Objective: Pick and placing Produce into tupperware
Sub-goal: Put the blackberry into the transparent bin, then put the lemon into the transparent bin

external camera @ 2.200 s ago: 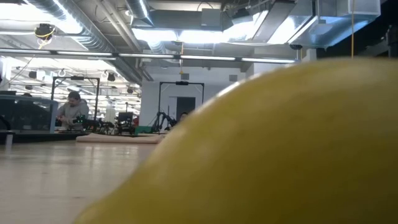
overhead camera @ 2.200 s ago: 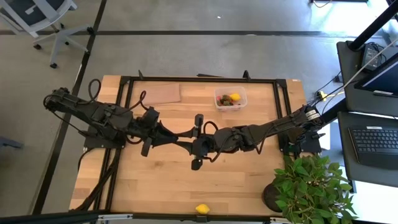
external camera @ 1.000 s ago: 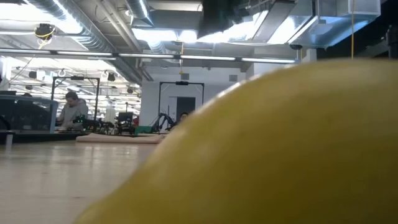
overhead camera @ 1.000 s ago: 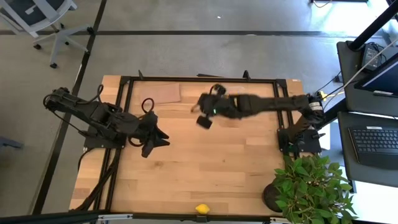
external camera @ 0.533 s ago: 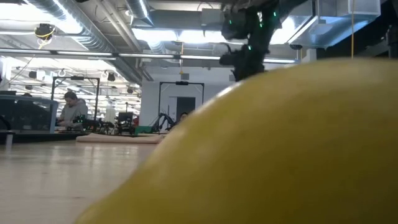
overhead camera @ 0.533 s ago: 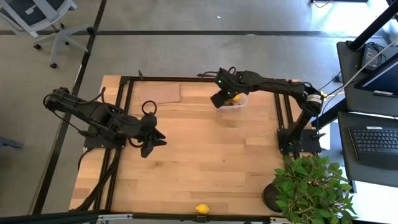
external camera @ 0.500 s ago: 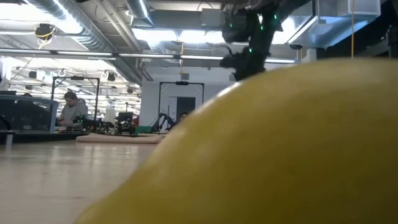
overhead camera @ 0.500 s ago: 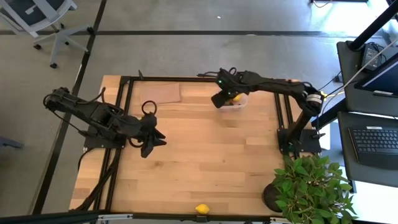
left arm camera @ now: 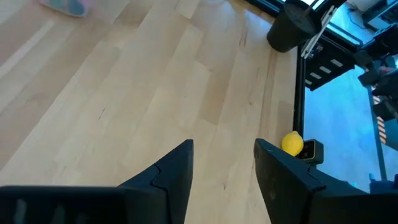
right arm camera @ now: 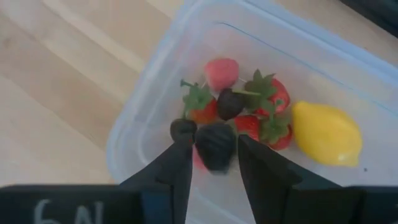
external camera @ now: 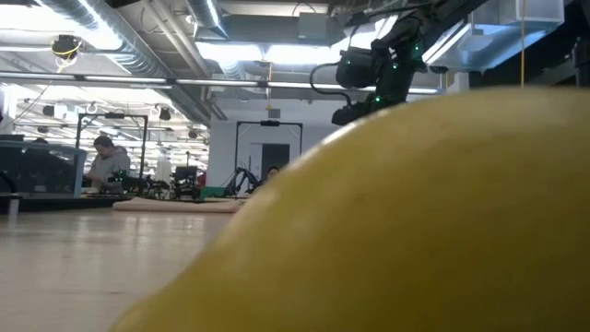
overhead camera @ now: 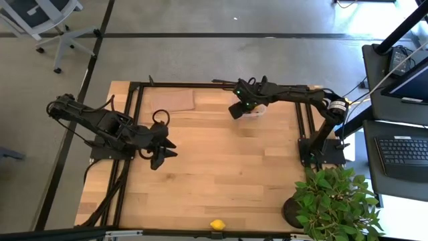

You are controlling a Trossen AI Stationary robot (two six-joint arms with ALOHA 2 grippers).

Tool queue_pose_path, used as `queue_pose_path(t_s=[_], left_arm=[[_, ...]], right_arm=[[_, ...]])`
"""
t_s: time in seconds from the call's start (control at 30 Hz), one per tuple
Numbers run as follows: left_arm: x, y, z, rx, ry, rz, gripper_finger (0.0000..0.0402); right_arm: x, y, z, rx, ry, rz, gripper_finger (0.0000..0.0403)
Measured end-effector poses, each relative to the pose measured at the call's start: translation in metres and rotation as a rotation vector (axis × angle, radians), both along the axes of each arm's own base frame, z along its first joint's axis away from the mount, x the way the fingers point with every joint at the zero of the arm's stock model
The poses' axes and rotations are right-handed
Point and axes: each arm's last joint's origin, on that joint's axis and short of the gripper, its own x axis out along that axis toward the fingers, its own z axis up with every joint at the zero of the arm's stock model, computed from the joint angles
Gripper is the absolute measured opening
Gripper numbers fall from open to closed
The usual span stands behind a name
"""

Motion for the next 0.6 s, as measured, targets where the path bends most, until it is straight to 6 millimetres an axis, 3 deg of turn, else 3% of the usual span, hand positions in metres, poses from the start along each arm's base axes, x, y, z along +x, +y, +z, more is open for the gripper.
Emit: queue_pose_path(t_s=[0.4, 0.5, 0.6], left_arm=[[0.000, 0.000, -0.001, 0.004, 0.007, -0.001, 0.0157], [0.000, 0.000, -0.001, 0.004, 0.007, -0.001, 0.0161], [0.000, 0.001, -0.001, 0.013, 0.004, 0.009, 0.0164]], right_arm=[[0.005, 0.000, 0.004, -0.011, -0.028, 0.101, 0.0180], [0.014, 0.007, 0.015, 0.014, -0.085, 0.238, 0.0206], [0.024, 0.015, 0.031, 0.027, -0.136, 0.244, 0.0236]])
